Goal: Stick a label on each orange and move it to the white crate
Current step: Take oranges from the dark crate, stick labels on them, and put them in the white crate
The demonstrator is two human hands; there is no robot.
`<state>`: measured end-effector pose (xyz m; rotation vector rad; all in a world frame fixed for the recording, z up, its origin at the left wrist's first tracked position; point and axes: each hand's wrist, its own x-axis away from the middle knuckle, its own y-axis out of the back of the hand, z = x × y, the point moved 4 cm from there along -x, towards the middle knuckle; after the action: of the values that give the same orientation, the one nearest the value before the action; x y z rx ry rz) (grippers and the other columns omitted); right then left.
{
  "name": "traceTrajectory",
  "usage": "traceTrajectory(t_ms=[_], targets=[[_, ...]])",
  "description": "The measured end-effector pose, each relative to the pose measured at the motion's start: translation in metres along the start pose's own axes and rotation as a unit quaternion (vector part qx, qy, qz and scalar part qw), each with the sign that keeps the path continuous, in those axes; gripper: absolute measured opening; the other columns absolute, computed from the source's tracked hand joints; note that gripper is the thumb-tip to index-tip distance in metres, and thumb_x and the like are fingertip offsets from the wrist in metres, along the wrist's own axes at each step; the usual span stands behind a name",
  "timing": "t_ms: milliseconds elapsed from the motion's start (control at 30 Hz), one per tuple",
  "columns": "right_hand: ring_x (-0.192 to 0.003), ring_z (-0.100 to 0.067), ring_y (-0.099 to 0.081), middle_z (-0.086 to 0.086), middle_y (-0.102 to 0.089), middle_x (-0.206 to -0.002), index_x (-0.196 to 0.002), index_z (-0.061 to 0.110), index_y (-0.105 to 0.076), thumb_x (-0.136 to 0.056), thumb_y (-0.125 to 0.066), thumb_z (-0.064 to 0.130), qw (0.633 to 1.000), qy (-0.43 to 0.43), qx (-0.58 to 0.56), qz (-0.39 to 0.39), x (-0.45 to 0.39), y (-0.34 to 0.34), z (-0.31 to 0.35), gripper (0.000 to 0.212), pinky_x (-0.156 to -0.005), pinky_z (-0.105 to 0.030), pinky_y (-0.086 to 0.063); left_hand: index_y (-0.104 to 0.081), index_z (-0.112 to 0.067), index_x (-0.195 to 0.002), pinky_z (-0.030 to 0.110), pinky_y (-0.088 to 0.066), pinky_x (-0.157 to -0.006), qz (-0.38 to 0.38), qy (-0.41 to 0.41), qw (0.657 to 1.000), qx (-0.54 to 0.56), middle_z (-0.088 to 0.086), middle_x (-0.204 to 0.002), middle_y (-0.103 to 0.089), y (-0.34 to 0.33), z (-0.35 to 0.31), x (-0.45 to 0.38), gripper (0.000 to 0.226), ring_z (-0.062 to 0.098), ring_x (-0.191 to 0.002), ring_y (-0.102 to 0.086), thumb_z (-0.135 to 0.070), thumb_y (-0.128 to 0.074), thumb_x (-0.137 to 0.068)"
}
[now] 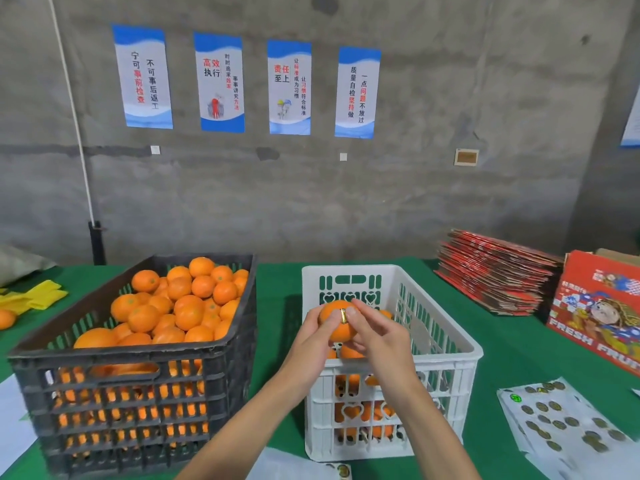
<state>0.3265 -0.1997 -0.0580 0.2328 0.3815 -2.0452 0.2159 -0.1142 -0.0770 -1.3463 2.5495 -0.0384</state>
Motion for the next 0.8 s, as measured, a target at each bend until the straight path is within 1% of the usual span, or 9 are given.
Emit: traceTrajectory(t_ms=[67,133,267,333,467,533,633,700,800], targets=[[-0.109,-0.005,-0.07,0.016,-0.073,-0.118,-0.131,0.029,-0.067,-0.089,-0.078,0.034,0.997,0.021,0.07,-0.02,-0.006,0.004,-0.003,0.044,-0.092,-0.023,-0.057,-0.056,-0.038,-0.124,0.021,-0.048,-0.105,-0.025,-0.033,0.996,-0.073,-0.006,-0.136,-0.064,0.011,-0.008,-0.002,0.028,-0.001,-0.121,-0.063,-0.04,-0.066,-0.099],[-0.112,0.003,-0.064,0.018,-0.069,-0.122,-0.129,0.03,-0.069,-0.094,-0.072,0.032,0.988,0.041,0.14,-0.055,-0.012,0.008,-0.005,0.035,-0.096,-0.018,-0.052,-0.055,-0.041,-0.123,0.013,-0.047,-0.098,-0.054,-0.067,0.991,-0.102,-0.012,-0.136,-0.062,0.029,-0.019,-0.005,0.025,-0.012,-0.117,-0.06,-0.028,-0.063,-0.103],[-0.122,0.009,-0.055,0.018,-0.064,-0.132,-0.132,0.025,-0.068,-0.102,-0.061,0.032,0.97,0.079,0.224,-0.049,-0.021,0.002,-0.008,0.031,-0.102,-0.005,-0.038,-0.061,-0.022,-0.129,0.027,-0.048,-0.108,-0.106,-0.089,0.986,-0.097,-0.005,-0.134,-0.064,0.072,-0.038,-0.003,0.027,0.003,-0.123,-0.062,-0.014,-0.062,-0.103],[-0.119,0.015,-0.053,0.02,-0.063,-0.133,-0.134,0.025,-0.067,-0.102,-0.06,0.035,0.972,0.078,0.221,-0.02,-0.026,-0.014,-0.01,0.034,-0.097,0.001,-0.036,-0.064,-0.019,-0.127,0.021,-0.05,-0.103,-0.127,-0.109,0.976,-0.136,-0.007,-0.127,-0.068,0.096,-0.052,0.0,0.025,-0.004,-0.115,-0.064,-0.013,-0.062,-0.103],[-0.118,0.02,-0.051,0.028,-0.062,-0.129,-0.132,0.032,-0.067,-0.103,-0.058,0.038,0.973,0.08,0.212,0.046,-0.036,-0.065,-0.021,0.031,-0.102,-0.006,-0.038,-0.073,-0.021,-0.107,0.021,-0.054,-0.088,-0.205,-0.146,0.95,-0.184,-0.003,-0.106,-0.075,0.16,-0.084,0.012,0.016,0.007,-0.095,-0.069,-0.009,-0.066,-0.1],[-0.118,0.021,-0.051,0.03,-0.062,-0.127,-0.13,0.036,-0.067,-0.103,-0.058,0.038,0.969,0.089,0.215,0.086,-0.041,-0.099,-0.027,0.028,-0.1,-0.003,-0.038,-0.071,-0.022,-0.104,0.019,-0.053,-0.082,-0.246,-0.147,0.922,-0.259,-0.005,-0.103,-0.072,0.197,-0.098,0.019,0.014,0.006,-0.09,-0.067,-0.01,-0.07,-0.098],[-0.122,0.016,-0.052,0.026,-0.063,-0.129,-0.131,0.034,-0.068,-0.103,-0.057,0.039,0.964,0.1,0.203,0.139,-0.045,-0.152,-0.038,0.03,-0.103,-0.008,-0.038,-0.068,-0.015,-0.119,0.032,-0.049,-0.091,-0.254,-0.052,0.864,-0.431,-0.001,-0.117,-0.068,0.256,-0.105,0.025,0.025,0.018,-0.105,-0.064,-0.019,-0.074,-0.095],[-0.121,0.016,-0.053,0.027,-0.065,-0.126,-0.131,0.03,-0.069,-0.103,-0.057,0.041,0.964,0.105,0.191,0.154,-0.047,-0.183,-0.044,0.033,-0.105,-0.011,-0.04,-0.065,-0.017,-0.126,0.032,-0.046,-0.093,-0.196,0.069,0.821,-0.532,0.002,-0.124,-0.065,0.291,-0.098,0.025,0.037,0.023,-0.112,-0.061,-0.027,-0.077,-0.093],[-0.116,0.024,-0.051,0.038,-0.062,-0.116,-0.131,0.033,-0.069,-0.102,-0.054,0.049,0.959,0.107,0.198,0.171,-0.05,-0.215,-0.055,0.036,-0.097,0.0,-0.038,-0.065,-0.018,-0.127,0.033,-0.05,-0.095,-0.11,0.236,0.773,-0.579,0.008,-0.13,-0.064,0.325,-0.09,0.023,0.046,0.026,-0.115,-0.062,-0.034,-0.081,-0.088]])
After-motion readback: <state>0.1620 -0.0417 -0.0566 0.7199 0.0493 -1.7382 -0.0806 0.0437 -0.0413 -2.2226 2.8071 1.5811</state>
